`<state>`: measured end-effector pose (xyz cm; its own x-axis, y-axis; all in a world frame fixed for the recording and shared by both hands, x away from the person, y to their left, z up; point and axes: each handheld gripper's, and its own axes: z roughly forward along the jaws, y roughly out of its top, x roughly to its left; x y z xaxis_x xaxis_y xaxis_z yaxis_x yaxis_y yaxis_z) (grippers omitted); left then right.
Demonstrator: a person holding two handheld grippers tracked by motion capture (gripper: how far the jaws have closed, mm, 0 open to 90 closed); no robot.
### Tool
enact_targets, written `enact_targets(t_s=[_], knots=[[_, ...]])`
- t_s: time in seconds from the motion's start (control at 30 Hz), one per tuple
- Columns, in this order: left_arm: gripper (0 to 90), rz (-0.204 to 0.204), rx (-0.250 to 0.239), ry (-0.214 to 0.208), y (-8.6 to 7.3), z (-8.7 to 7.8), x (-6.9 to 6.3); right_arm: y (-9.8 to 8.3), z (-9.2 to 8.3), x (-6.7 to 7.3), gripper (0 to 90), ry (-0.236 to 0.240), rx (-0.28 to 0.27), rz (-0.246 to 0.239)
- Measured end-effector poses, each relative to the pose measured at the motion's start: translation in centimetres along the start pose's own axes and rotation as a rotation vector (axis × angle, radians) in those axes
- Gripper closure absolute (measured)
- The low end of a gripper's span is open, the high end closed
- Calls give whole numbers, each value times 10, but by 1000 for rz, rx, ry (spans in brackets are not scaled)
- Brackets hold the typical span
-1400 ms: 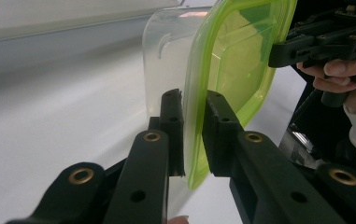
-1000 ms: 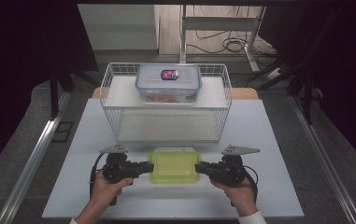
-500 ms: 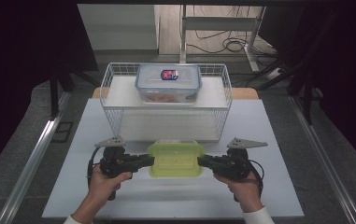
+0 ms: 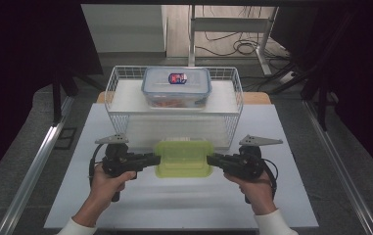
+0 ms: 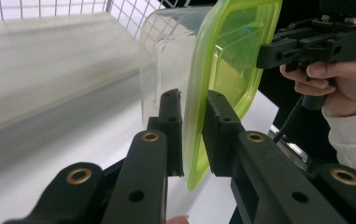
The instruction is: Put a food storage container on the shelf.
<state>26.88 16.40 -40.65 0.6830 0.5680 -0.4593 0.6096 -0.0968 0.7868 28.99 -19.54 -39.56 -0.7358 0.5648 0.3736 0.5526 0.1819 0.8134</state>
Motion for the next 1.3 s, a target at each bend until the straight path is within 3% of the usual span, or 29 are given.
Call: enact_targets(t_s=[0.37,1.3], knots=[[788,15,-22,-5,27,-13,-1,29,-3,7,774,6,-16,-20],[789,53,-60,2,77,-31,0,79,-6,12,772,5,-57,-48]])
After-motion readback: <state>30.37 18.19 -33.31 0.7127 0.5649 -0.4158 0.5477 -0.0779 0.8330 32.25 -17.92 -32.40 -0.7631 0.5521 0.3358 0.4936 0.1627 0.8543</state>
